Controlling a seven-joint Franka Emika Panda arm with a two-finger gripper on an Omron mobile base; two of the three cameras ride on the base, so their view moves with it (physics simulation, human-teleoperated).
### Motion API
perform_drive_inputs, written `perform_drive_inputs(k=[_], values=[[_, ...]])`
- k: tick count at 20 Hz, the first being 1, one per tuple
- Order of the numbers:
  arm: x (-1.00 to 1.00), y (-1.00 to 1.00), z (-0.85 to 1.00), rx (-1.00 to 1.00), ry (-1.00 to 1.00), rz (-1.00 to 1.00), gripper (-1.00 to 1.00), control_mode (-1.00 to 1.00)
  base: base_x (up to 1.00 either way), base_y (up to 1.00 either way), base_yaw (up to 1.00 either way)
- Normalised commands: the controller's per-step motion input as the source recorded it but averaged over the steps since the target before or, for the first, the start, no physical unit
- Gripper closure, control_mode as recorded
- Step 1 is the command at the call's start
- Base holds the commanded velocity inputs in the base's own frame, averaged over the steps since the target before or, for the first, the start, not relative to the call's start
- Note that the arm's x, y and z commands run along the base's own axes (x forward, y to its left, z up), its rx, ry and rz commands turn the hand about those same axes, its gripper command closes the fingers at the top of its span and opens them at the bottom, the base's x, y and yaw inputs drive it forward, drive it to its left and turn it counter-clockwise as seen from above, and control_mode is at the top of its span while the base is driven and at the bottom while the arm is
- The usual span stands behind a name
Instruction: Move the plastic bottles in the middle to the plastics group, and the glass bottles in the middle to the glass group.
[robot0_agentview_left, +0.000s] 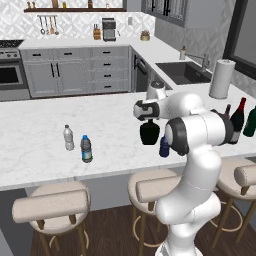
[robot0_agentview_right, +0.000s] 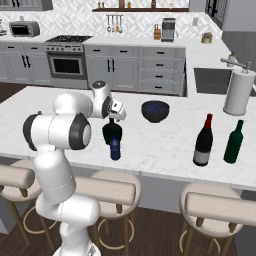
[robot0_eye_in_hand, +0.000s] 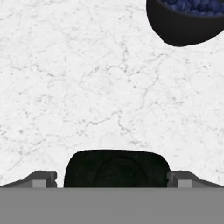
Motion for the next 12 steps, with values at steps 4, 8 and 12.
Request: perform_drive_inputs(k=[4,8,12], values=[[0.04,0.0,-0.08,0.0,0.0,0.0,1.0,-1.0,0.0,0.0,0.0],[0.03,0.0,-0.09,0.0,0.0,0.0,1.0,-1.0,0.0,0.0,0.0],[0.02,0.0,-0.03,0.0,0.0,0.0,1.0,-1.0,0.0,0.0,0.0]])
